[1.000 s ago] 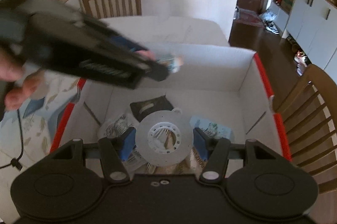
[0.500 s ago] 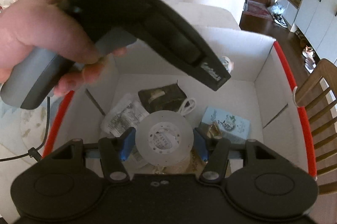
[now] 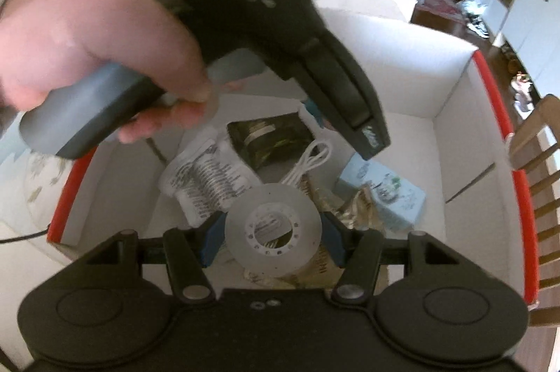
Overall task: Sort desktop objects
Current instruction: 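Open the right tool to drop the tape roll while the left tool releases the toy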
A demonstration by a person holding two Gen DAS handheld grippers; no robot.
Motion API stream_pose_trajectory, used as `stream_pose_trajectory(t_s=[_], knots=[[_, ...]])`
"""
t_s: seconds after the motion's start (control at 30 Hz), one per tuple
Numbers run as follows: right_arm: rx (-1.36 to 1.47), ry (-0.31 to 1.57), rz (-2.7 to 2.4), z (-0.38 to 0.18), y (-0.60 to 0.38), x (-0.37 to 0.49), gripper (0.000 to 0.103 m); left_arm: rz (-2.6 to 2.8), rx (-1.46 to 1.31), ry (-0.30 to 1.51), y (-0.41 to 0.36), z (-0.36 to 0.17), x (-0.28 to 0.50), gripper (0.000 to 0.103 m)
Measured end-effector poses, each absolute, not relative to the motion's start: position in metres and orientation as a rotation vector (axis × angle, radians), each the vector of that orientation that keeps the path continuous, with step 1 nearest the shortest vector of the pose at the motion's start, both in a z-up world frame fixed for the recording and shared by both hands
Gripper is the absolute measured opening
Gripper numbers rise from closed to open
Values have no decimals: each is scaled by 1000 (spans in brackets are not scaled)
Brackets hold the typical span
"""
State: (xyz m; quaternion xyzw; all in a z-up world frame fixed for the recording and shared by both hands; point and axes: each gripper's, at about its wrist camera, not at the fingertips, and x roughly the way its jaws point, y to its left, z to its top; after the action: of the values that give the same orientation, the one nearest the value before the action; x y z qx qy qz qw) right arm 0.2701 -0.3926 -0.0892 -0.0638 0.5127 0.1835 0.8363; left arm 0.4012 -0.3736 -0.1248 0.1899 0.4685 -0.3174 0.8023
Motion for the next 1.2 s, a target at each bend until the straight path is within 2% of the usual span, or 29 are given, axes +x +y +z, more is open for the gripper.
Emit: stream_pose_trajectory(t_s=[0.47,0.63,0.87,1.03,1.2], knots=[[-76,1136,374,-99,-398,277,60,-694,363,1025,-373,-128,407,36],[-53,1119,377,-92,-407,283,69,-690,348,1018,-370,-125,404,36],[-46,1087,374,-82,-414,276,75,-694,340,1013,-365,-113,396,37],[-44,1066,368,-76,-417,272,76,-685,334,992,-359,-102,388,44],[-41,1030,364,-67,-420,261,77,-697,328,966,-356,-90,380,46]])
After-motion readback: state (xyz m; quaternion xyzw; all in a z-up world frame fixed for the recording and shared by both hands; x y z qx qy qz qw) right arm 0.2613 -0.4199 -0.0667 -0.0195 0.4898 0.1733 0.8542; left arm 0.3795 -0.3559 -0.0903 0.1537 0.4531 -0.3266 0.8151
